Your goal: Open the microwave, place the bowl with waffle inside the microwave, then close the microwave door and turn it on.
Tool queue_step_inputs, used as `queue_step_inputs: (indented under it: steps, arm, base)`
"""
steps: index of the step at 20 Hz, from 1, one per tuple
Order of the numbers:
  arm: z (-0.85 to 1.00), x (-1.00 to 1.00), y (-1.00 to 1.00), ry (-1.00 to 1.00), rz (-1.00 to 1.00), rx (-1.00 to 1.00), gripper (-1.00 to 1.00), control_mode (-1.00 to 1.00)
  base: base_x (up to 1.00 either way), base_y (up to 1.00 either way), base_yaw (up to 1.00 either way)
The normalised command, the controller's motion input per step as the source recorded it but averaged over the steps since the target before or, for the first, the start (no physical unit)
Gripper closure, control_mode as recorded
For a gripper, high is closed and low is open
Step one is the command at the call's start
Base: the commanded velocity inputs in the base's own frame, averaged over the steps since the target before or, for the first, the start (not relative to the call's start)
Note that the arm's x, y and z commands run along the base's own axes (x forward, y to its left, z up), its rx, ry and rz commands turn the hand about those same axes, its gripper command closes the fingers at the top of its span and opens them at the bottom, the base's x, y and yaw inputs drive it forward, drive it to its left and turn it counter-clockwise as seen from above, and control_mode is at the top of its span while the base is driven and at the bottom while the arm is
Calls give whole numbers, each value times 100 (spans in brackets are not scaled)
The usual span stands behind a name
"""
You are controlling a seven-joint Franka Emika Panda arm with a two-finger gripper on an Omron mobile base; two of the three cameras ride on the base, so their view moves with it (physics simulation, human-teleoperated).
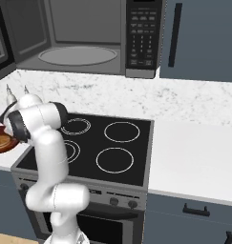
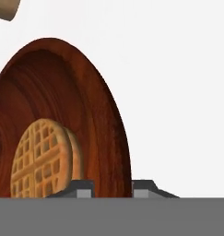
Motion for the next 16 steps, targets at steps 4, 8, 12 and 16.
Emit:
queue_step_inputs:
  steps: [4, 8, 12, 16]
  arm:
    - [29, -28, -28, 0, -24, 4, 100, -100]
    - [65, -48, -81, 1, -39, 3, 100, -100]
    - [49, -54, -100, 0, -40, 0, 100, -100]
    - [79, -47, -98, 0, -38, 0, 100, -100]
  base:
    - [0, 0, 0]
    - [0, 0, 0]
    - [0, 0, 0]
    - [0, 0, 0]
